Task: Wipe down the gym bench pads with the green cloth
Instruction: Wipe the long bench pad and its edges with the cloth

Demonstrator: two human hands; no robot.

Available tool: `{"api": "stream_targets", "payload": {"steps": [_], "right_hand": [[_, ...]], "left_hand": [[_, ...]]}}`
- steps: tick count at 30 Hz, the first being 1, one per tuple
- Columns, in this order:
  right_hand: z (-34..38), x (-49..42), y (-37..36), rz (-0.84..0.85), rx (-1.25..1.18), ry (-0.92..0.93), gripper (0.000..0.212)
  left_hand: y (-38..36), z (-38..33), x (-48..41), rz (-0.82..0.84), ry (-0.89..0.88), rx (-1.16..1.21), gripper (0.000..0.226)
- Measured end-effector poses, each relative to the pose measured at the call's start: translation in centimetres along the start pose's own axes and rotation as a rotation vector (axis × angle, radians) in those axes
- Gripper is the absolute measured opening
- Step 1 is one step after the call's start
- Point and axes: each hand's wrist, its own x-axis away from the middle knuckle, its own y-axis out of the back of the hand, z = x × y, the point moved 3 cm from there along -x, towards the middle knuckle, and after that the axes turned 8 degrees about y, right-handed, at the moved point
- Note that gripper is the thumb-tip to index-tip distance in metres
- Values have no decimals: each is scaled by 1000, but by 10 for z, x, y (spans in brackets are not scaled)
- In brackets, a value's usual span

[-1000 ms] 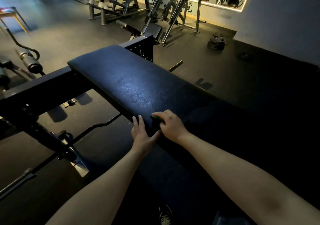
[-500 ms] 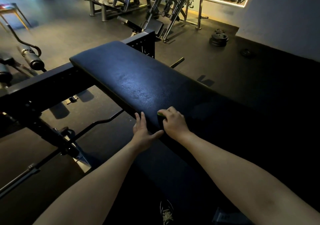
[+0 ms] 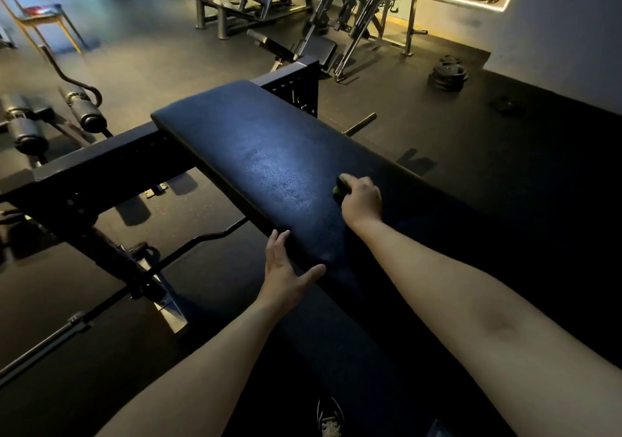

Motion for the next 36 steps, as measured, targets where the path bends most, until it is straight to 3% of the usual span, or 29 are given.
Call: {"api": "stream_targets", "payload": {"steps": [7,12,14,19,25,30,36], "right_hand": [[41,37,-39,153,-56,237,46],[49,67,-35,261,-143,404,39],[44,67,-31,204,-159,432,40],[-2,11,4,-139,-52,189,44],[-68,-43,27,-46,43,-185,50],[-37,-30,-2,-15,29,-55,43],[18,15,-28,83,-28,129,37]], "left_hand": [[3,4,-8,-52,-1,-45,110],[18,-16,-20,-23,25,-380,141],[20,-20,-23,6,38,-478,144],[23,-16,-27,70,77,-465,150],[24,-21,-39,138,158,-400,156],[20,-28,-42,170,216,-280,155],[16,-40,-43,189,261,-301,155]]}}
